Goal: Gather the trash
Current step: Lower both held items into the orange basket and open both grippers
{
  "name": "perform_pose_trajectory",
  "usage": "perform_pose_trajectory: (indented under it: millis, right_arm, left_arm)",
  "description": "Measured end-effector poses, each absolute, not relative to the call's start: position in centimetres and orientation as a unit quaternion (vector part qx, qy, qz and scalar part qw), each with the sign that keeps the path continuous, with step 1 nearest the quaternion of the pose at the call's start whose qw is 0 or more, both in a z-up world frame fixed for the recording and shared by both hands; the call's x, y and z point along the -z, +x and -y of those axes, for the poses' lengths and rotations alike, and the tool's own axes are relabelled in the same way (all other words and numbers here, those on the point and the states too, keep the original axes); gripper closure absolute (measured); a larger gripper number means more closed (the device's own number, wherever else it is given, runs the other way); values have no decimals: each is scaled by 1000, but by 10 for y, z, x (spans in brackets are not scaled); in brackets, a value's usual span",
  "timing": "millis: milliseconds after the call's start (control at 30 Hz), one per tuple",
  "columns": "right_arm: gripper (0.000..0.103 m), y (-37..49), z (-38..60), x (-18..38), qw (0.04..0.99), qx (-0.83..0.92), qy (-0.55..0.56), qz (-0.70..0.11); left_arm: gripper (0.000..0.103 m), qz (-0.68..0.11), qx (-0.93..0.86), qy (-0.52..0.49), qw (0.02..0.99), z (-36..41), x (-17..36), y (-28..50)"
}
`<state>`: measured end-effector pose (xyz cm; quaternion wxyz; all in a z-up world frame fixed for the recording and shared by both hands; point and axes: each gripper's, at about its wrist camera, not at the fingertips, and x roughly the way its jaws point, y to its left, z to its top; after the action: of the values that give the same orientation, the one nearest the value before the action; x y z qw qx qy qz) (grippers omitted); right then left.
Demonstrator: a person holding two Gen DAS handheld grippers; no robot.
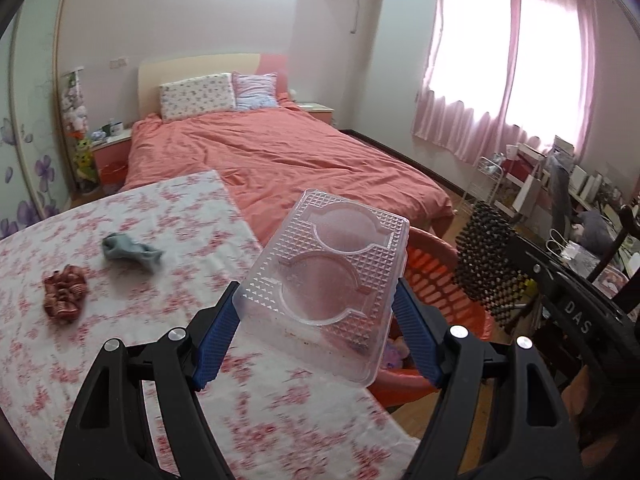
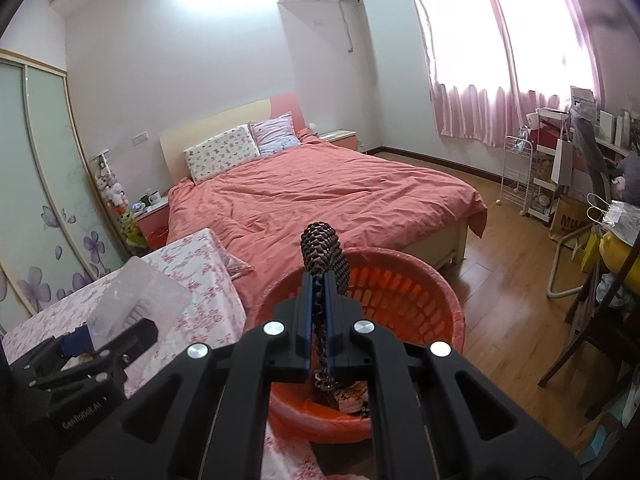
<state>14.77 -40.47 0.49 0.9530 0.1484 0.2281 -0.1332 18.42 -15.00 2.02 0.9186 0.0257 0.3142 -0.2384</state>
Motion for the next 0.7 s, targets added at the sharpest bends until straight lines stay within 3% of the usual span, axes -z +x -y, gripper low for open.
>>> perform_pose_trajectory:
  millis: [700]
  right_arm:
    - [97,172,443,14,951,135,168,-223]
  left_arm:
    - [29,-342,282,25,896,211,4,205]
